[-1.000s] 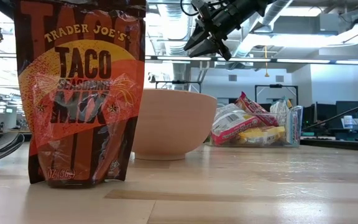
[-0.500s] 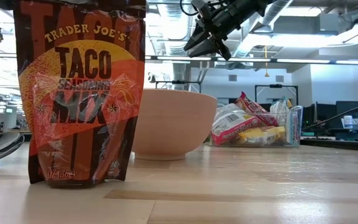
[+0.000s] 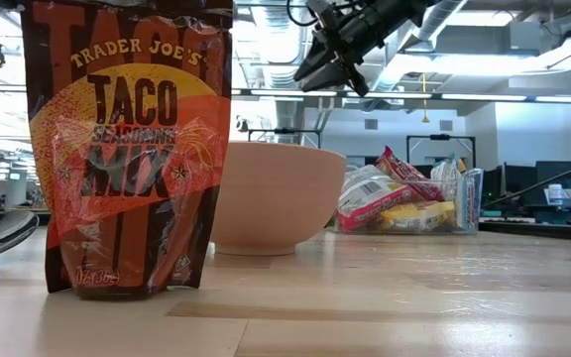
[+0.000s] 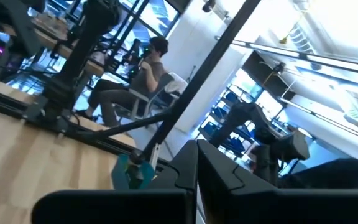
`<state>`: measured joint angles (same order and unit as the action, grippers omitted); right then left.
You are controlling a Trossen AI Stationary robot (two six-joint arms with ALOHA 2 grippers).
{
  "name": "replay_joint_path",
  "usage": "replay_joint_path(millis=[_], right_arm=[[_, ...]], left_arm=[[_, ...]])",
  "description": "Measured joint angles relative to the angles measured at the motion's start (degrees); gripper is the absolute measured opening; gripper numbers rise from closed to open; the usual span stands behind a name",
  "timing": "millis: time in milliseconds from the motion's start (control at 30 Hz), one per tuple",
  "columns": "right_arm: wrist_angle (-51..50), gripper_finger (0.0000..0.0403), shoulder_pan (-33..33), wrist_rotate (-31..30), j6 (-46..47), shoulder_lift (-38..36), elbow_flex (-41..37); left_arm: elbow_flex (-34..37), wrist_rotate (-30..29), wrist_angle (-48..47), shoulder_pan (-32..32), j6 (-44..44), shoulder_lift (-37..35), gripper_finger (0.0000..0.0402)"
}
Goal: Pick & Place Food Item
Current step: Put the golden seasoning bottle into the dark blue bin
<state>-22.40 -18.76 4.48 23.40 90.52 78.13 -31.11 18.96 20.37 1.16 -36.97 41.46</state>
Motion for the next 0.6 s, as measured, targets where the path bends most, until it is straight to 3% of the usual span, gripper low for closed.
replay_joint_path(millis=[233, 433, 600], right_arm=[[-0.46, 0.012, 0.44, 1.87, 0.02, 0.0, 0.01], [-0.52, 0.012, 0.91, 1.87, 0.04, 0.0, 0.01], [-0.52, 0.012, 1.2, 1.83, 0.09, 0.0, 0.01]], left_arm=[[0.01, -4.27, -0.46, -5.69, 0.02, 1.67, 0.0], [0.0, -15.56, -2.54, -11.79, -0.11, 4.6, 0.0], [0.0, -22.05, -10.95, -15.61, -3.94, 7.05, 0.0]])
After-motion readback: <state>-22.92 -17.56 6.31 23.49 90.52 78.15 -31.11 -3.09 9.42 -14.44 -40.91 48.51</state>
